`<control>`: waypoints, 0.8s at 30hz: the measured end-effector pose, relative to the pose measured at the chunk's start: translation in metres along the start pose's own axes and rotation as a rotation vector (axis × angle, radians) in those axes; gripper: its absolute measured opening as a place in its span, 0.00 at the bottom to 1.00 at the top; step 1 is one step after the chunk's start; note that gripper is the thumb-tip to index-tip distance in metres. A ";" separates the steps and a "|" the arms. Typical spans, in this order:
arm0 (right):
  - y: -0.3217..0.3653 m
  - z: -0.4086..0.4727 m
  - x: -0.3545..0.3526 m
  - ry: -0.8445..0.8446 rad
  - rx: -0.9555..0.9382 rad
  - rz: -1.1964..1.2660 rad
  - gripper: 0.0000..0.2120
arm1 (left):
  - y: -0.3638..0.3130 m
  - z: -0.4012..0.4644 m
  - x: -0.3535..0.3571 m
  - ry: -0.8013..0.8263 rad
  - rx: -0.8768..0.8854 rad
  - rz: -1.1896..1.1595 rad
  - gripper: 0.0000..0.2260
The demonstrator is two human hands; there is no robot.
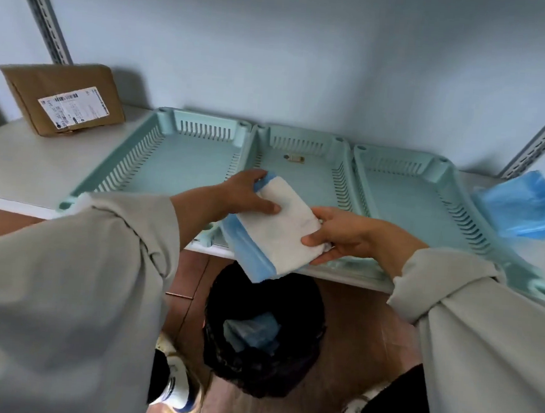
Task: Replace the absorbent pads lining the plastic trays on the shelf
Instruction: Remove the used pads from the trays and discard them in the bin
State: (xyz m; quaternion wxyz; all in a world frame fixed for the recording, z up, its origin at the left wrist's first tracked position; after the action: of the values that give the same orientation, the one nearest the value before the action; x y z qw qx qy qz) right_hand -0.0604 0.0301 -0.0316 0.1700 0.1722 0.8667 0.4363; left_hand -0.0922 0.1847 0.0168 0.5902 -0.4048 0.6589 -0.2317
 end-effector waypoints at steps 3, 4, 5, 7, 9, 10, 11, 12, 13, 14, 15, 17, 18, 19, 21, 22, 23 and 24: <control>-0.019 -0.011 0.010 0.043 0.001 -0.075 0.16 | 0.002 -0.024 0.018 0.140 0.025 -0.024 0.20; -0.023 -0.014 0.013 0.041 -0.003 -0.107 0.15 | 0.003 -0.032 0.023 0.202 0.017 -0.023 0.18; -0.024 -0.016 0.015 0.036 -0.010 -0.156 0.15 | 0.005 -0.037 0.028 0.281 -0.004 -0.012 0.15; -0.025 -0.019 0.022 0.032 -0.026 -0.299 0.15 | 0.017 -0.050 0.046 0.477 -0.096 0.037 0.11; -0.027 -0.019 0.027 -0.006 -0.055 -0.411 0.14 | 0.033 -0.058 0.063 0.601 -0.193 0.099 0.11; -0.029 -0.018 0.028 -0.047 -0.075 -0.447 0.14 | 0.043 -0.058 0.070 0.610 -0.232 0.123 0.12; -0.032 -0.017 0.029 -0.093 -0.097 -0.485 0.14 | 0.055 -0.056 0.076 0.609 -0.271 0.137 0.15; -0.037 -0.014 0.029 -0.136 -0.111 -0.533 0.14 | 0.068 -0.056 0.083 0.603 -0.321 0.160 0.18; -0.043 -0.011 0.030 -0.176 -0.122 -0.583 0.14 | 0.080 -0.053 0.088 0.594 -0.344 0.202 0.22; -0.050 -0.008 0.032 -0.212 -0.126 -0.625 0.14 | 0.092 -0.051 0.093 0.570 -0.357 0.252 0.25; -0.057 -0.005 0.033 -0.248 -0.128 -0.645 0.14 | 0.101 -0.047 0.096 0.527 -0.351 0.288 0.26; -0.073 0.004 0.034 -0.341 -0.096 -0.645 0.13 | 0.113 -0.040 0.101 0.420 -0.346 0.284 0.23; -0.080 0.008 0.031 -0.396 -0.063 -0.650 0.14 | 0.118 -0.038 0.104 0.387 -0.357 0.266 0.22; -0.087 0.012 0.029 -0.449 -0.027 -0.663 0.15 | 0.123 -0.035 0.109 0.366 -0.366 0.255 0.22; -0.098 0.022 0.026 -0.505 0.035 -0.704 0.17 | 0.131 -0.031 0.115 0.367 -0.390 0.255 0.23; -0.104 0.028 0.027 -0.507 0.054 -0.725 0.17 | 0.136 -0.027 0.116 0.367 -0.398 0.262 0.22; -0.108 0.032 0.028 -0.502 0.063 -0.747 0.18 | 0.140 -0.023 0.117 0.368 -0.399 0.270 0.22; -0.114 0.039 0.031 -0.486 0.075 -0.770 0.18 | 0.145 -0.019 0.118 0.366 -0.404 0.275 0.22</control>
State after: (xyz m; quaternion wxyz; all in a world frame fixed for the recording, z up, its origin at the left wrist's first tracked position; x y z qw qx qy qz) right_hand -0.0875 0.0078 -0.1506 0.5117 -0.0592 0.8179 0.2564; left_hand -0.1457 0.1686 -0.1626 0.3951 -0.3726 0.8356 -0.0828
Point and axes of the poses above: each hand's wrist, its own z-axis towards the middle knuckle, its own x-axis out of the palm, y = z × x, the point moved 9 cm from there along z, towards the middle knuckle, and after that the axes turned 6 degrees about y, right-handed, at the moved point
